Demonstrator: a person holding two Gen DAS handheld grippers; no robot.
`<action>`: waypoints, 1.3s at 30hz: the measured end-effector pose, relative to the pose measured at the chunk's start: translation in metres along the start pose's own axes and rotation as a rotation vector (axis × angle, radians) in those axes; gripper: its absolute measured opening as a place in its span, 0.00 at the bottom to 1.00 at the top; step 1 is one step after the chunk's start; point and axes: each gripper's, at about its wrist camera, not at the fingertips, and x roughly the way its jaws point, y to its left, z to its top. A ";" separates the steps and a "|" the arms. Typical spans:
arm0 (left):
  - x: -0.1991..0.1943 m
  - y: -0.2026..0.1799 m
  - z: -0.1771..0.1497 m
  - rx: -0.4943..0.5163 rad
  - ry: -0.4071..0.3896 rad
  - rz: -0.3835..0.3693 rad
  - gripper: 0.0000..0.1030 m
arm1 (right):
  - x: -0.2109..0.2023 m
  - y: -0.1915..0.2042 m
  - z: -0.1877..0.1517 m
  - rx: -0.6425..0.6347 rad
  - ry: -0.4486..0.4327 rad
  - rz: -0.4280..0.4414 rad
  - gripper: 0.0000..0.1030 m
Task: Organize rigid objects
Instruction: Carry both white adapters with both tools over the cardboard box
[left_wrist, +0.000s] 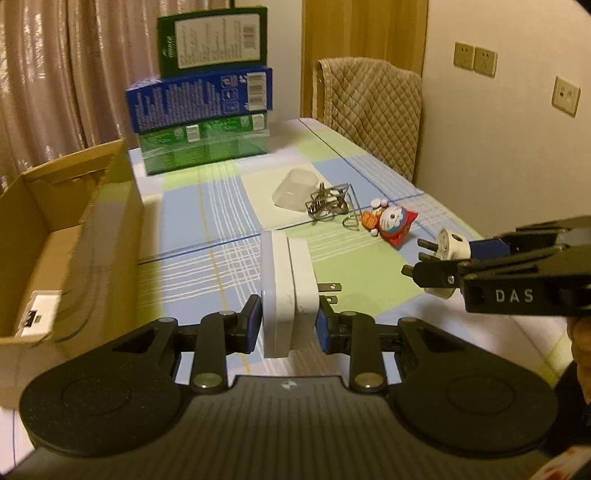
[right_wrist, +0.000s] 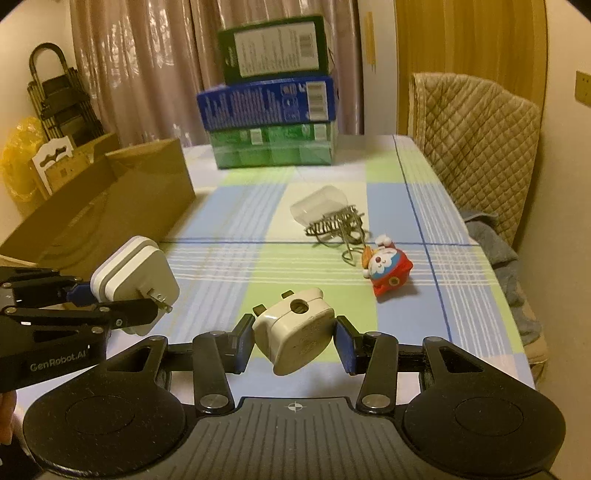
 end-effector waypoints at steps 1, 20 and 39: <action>-0.006 0.000 0.000 -0.003 -0.002 0.003 0.25 | -0.005 0.004 0.001 -0.004 -0.005 0.000 0.41; -0.087 0.018 0.001 -0.067 -0.059 0.047 0.25 | -0.064 0.058 0.004 -0.069 -0.061 0.021 0.41; -0.134 0.122 0.019 -0.079 -0.093 0.191 0.25 | -0.031 0.153 0.062 -0.207 -0.082 0.211 0.42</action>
